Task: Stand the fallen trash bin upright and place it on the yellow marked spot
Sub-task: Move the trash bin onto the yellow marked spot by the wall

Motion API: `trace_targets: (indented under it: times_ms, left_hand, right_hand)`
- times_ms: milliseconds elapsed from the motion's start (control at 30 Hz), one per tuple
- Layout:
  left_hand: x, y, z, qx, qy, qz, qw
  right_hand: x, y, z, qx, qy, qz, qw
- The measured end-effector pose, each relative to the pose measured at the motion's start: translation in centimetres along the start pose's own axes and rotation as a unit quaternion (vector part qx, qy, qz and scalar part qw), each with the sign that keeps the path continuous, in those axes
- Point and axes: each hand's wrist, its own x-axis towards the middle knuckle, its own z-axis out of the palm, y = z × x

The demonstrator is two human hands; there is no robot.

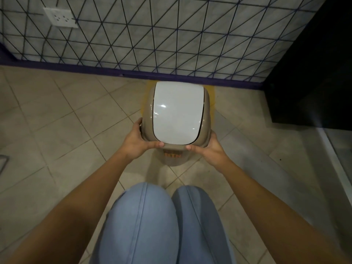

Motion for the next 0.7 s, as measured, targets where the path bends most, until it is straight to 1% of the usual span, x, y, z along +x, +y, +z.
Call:
trace_targets:
  times_ms: [133, 267, 400, 500, 700]
  left_hand:
    - [1.1, 0.5, -0.3, -0.006, 0.004, 0.017, 1.000]
    - [2.2, 0.8, -0.3, -0.012, 0.011, 0.042, 0.999]
    - [4.0, 1.0, 0.0, -0.042, 0.017, 0.055, 0.997]
    - [5.8, 1.0, 0.0, -0.062, 0.008, 0.046, 0.997]
    - [8.1, 1.9, -0.6, -0.044, -0.004, 0.044, 0.998]
  right_hand:
    - [1.2, -0.9, 0.2, -0.026, 0.009, -0.004, 1.000]
    - [2.3, -1.5, 0.3, -0.025, 0.019, -0.027, 0.999]
    - [3.9, -2.1, -0.2, -0.025, 0.032, -0.036, 0.999]
    - [5.4, -2.6, -0.3, -0.034, 0.042, -0.027, 0.998]
    - [8.0, -4.0, 0.1, -0.052, 0.064, 0.010, 0.997]
